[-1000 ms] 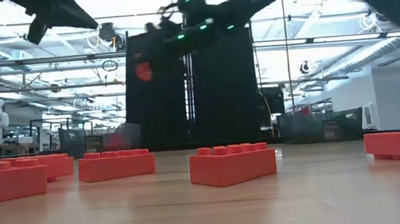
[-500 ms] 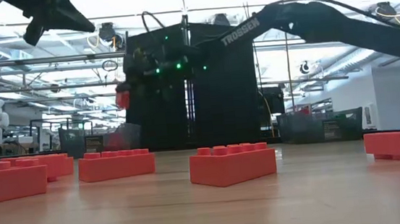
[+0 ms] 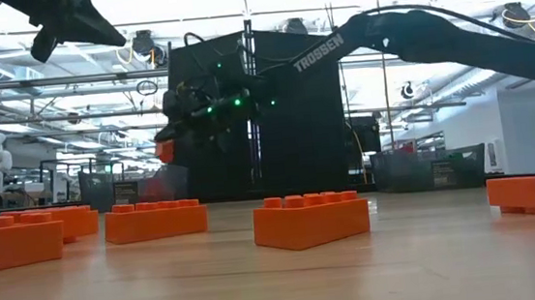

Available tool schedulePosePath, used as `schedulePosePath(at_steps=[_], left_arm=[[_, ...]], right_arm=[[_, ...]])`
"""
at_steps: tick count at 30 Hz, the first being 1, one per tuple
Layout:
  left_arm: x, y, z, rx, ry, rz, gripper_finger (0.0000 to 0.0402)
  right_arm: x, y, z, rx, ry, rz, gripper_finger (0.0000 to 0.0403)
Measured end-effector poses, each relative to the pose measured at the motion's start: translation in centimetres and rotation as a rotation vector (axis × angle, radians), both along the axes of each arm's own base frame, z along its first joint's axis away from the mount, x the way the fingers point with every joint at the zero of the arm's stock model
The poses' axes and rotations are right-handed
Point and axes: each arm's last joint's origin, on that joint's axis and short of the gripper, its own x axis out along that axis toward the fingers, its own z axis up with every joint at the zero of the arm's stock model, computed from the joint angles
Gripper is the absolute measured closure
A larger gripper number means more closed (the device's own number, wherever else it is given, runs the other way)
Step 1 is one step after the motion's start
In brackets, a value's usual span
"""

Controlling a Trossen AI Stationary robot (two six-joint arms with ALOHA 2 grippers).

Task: Sort blocks
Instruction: Put the orange game piece into the top left black bin

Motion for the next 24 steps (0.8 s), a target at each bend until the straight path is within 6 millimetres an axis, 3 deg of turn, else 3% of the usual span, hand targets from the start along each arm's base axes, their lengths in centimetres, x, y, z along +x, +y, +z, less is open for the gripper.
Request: schedulePosePath(at_steps=[7, 13, 20, 24], left_arm=[[0.0, 0.0, 0.0, 0.000, 0.003, 0.000, 0.0402], [0.0, 0.0, 0.0, 0.000, 0.003, 0.000, 0.0402], [0.0, 0.0, 0.0, 0.000, 0.003, 0.000, 0.0402], [0.0, 0.0, 0.0, 0.000, 0.003, 0.000, 0.0402]], right_arm=[[-0.2, -0.8, -1.0, 0.081, -0.015, -0.036, 0.0286], [-0.3, -1.1, -0.7, 0.077, -0.039, -0.040, 0.0285], [-0.6, -1.8, -0.5, 0.139, -0.077, -0.065, 0.0151], [-0.8, -2.3, -0.5, 0.159, -0.082, -0.070, 0.0132]])
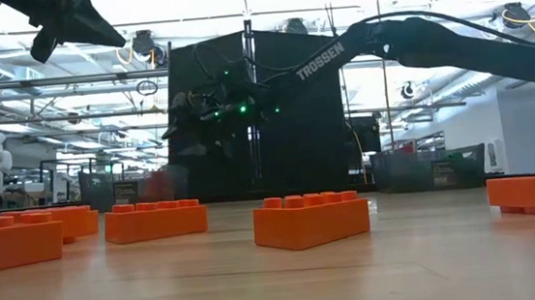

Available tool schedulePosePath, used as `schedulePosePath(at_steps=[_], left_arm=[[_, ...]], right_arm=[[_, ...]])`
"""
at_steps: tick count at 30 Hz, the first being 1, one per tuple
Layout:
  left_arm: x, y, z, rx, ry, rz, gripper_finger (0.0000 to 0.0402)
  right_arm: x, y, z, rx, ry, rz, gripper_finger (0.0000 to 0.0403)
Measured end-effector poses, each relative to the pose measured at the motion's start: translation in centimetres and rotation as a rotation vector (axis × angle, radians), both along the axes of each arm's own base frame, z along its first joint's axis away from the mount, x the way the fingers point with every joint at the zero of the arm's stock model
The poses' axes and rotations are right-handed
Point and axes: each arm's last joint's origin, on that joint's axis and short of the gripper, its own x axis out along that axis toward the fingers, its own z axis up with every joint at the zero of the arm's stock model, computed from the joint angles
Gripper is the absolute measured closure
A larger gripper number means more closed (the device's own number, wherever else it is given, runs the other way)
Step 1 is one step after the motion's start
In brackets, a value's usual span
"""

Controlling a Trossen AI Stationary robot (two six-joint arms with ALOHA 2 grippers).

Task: Sort blocks
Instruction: Put the orange game piece into the top left black bin

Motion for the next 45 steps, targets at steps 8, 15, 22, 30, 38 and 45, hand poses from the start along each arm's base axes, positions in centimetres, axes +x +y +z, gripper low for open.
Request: schedulePosePath(at_steps=[8, 15, 22, 30, 38, 45], left_arm=[[0.0, -0.1, -0.2, -0.018, 0.023, -0.038, 0.0402], [-0.3, -0.2, -0.8, -0.056, 0.114, -0.129, 0.0402], [-0.8, -0.3, -1.5, -0.075, 0.212, -0.179, 0.0402], [-0.9, -0.3, -1.6, -0.079, 0.223, -0.185, 0.0402], [-1.1, -0.3, -2.0, -0.128, 0.265, -0.211, 0.0402], [-2.3, 0.1, -2.7, -0.172, 0.320, -0.089, 0.0402]], right_arm=[[-0.4, 1.1, 4.3, -0.066, -0.150, 0.413, 0.0166], [-1.0, 7.8, 9.0, -0.176, -0.038, 0.912, 0.0206], [-2.0, 17.2, 5.3, -0.471, 0.436, 1.169, 0.0224], [0.4, 23.5, 3.2, -0.800, 0.366, 1.260, 0.0203], [1.7, 24.8, 2.7, -0.930, 0.259, 1.237, 0.0146], [2.3, 27.0, -0.8, -0.940, 0.282, 1.308, 0.0131]])
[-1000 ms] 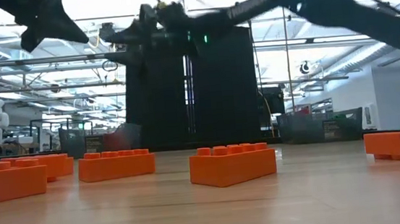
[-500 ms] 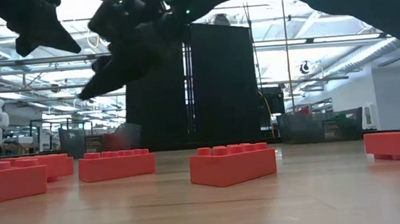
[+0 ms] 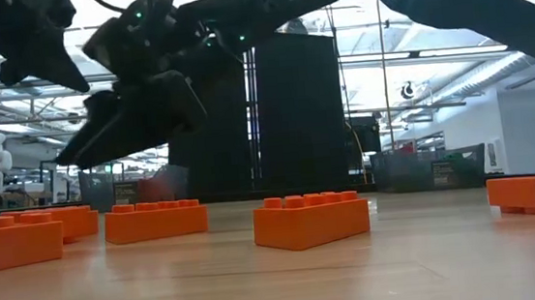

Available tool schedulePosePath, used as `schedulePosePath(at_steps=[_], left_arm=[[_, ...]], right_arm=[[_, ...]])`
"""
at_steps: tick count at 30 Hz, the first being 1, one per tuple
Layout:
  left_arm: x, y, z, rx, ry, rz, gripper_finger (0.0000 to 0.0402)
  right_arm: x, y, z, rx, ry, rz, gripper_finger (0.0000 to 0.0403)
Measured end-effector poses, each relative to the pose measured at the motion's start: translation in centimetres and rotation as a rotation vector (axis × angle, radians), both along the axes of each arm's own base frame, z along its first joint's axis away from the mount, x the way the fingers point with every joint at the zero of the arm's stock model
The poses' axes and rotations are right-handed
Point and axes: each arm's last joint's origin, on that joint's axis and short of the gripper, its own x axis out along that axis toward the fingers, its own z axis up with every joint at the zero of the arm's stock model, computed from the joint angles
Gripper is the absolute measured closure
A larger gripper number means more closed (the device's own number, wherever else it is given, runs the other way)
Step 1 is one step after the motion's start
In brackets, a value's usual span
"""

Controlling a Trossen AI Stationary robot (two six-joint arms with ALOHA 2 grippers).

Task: Sort blocks
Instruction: Put the orange game piece into the top left black bin

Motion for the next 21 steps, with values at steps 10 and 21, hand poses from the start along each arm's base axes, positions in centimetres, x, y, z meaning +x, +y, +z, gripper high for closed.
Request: schedulePosePath(at_steps=[10, 21], left_arm=[[-2.9, 1.0, 0.2, 0.047, 0.010, 0.037, 0.0402], [-4.4, 1.4, -1.4, 0.045, -0.098, -0.055, 0.0402]], right_arm=[[0.3, 0.9, 0.2, -0.092, -0.077, 0.009, 0.0135], [0.2, 0.8, 0.1, -0.123, -0.088, 0.037, 0.0135]])
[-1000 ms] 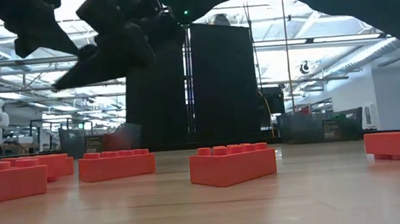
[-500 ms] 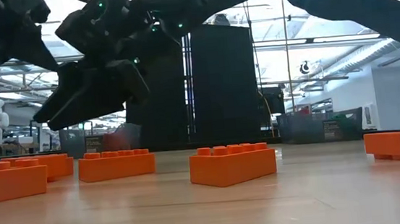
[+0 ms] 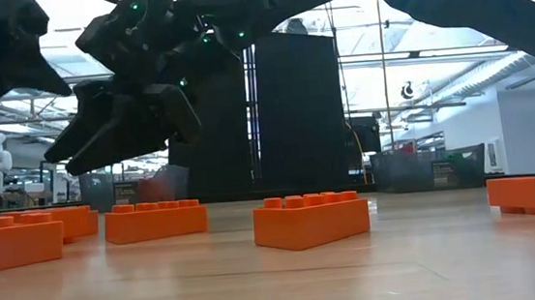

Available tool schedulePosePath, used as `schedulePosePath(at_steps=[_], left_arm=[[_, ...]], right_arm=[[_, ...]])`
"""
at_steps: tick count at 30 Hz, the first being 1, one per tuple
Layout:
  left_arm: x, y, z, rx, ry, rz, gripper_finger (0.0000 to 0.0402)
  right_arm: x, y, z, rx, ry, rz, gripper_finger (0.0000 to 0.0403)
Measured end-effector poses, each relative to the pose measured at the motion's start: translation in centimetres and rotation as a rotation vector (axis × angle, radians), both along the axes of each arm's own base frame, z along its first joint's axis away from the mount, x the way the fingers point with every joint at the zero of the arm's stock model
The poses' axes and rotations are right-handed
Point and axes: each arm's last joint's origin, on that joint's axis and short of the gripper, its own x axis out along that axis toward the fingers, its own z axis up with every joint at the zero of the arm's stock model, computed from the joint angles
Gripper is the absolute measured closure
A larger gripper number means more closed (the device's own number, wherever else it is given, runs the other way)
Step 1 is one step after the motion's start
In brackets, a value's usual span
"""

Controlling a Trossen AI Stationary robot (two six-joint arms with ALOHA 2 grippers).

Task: Sort blocks
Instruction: Put the orange game piece into the top left black bin

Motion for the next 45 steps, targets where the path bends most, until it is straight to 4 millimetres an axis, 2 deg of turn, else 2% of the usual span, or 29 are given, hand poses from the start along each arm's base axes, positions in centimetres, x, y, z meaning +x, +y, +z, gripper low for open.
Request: schedulePosePath(at_steps=[6, 15, 22, 32, 39, 45], left_arm=[[0.1, -0.3, -1.5, -0.038, -0.040, -0.049, 0.0402], [0.3, -0.6, -2.0, -0.045, -0.052, -0.080, 0.0402], [0.3, -0.7, -1.9, -0.049, -0.061, -0.085, 0.0402], [0.3, -0.7, -1.9, -0.048, -0.059, -0.086, 0.0402], [0.3, -0.7, -1.9, -0.050, -0.064, -0.085, 0.0402], [0.3, -0.7, -1.9, -0.051, -0.066, -0.085, 0.0402]], right_arm=[[0.0, 0.0, -0.1, -0.004, 0.003, 0.003, 0.0135], [0.5, 0.4, -3.2, -0.006, 0.027, 0.016, 0.0135], [0.4, 0.8, -4.7, 0.002, 0.074, 0.019, 0.0136], [0.6, 1.0, -4.8, -0.008, 0.051, 0.013, 0.0136], [1.4, 1.4, -4.0, 0.042, -0.038, -0.049, 0.0137], [1.5, 1.8, -4.1, 0.049, -0.031, -0.106, 0.0182]])
